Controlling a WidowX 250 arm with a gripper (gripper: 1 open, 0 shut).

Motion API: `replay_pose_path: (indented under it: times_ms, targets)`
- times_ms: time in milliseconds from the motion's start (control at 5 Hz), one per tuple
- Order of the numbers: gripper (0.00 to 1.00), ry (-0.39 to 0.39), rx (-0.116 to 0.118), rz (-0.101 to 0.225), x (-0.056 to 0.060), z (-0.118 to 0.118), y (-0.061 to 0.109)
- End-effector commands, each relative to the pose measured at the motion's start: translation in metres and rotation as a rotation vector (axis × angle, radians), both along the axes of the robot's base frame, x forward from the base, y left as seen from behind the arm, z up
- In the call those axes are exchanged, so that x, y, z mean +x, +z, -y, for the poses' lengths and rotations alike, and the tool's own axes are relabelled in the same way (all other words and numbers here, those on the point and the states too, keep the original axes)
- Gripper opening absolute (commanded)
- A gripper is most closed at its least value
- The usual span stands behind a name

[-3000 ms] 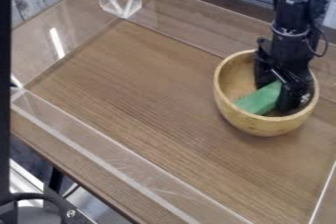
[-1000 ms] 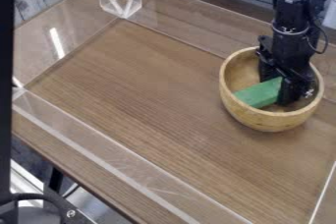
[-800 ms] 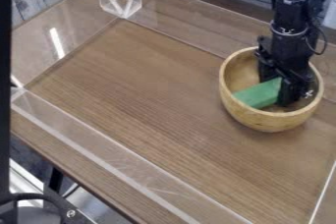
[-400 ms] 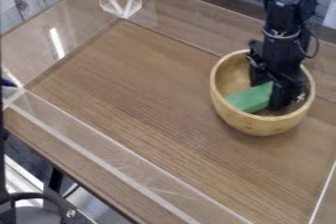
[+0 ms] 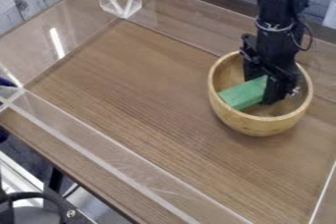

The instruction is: Remove the green block from inside the brown bowl and put it on the table

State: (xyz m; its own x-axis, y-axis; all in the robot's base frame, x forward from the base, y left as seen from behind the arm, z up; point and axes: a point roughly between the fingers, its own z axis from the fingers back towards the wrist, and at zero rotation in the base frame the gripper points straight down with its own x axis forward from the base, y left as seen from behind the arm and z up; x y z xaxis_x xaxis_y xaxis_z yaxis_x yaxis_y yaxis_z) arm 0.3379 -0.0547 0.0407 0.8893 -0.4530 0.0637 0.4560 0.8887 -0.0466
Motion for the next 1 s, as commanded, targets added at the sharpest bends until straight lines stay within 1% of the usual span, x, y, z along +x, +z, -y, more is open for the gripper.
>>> replay_pose_path:
  times_ms: [0, 400, 800]
  targets:
    - [0.0, 0.013, -0.009, 0.101, 0.008, -0.004, 0.036]
    - [0.0, 0.017, -0.01, 0.122, 0.006, -0.005, 0.048]
    - [0.0, 0.023, -0.011, 0.126, 0.003, -0.008, 0.052]
